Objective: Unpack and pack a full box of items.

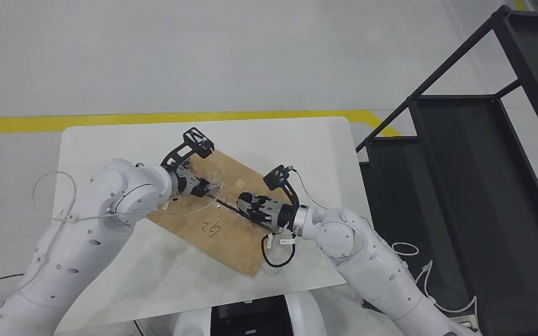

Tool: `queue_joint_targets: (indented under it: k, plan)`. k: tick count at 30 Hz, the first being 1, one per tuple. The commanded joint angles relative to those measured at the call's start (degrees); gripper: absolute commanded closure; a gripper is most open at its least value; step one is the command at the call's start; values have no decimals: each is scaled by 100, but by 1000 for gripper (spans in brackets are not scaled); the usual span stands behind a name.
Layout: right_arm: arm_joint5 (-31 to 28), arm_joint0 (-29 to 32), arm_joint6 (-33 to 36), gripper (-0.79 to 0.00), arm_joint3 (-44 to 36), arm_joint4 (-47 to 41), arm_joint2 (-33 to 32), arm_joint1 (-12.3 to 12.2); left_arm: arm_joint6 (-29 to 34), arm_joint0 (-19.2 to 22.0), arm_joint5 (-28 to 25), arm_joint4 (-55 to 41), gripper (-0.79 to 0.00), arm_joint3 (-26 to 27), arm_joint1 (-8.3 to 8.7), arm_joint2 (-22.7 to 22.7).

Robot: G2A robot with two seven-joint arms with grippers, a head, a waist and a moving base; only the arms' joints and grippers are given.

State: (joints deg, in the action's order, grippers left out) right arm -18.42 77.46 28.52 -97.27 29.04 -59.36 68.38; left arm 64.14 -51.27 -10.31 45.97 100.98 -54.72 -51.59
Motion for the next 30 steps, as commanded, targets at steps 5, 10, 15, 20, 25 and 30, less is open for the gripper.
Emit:
queue_joint_targets:
  k: [5,10,15,20,25,30]
  plan:
    - [0,0,0,0,0,0,0,0,20,11,2,-186,0,-12,-23,-60]
    - [0,0,0,0,0,0,0,0,-146,-106,-19,-474,0,91,9,-347]
    - [0,0,0,0,0,0,0,0,-243,-341,-60,-668,0,233,75,-696]
    - [0,0,0,0,0,0,0,0,-431,-552,-120,-732,0,377,122,-954]
    - [0,0,0,0,0,0,0,0,-336,-694,-418,-1060,0,571,157,-1104]
    - [0,0,0,0,0,0,0,0,12,-599,-553,-1182,-622,531,156,-1033]
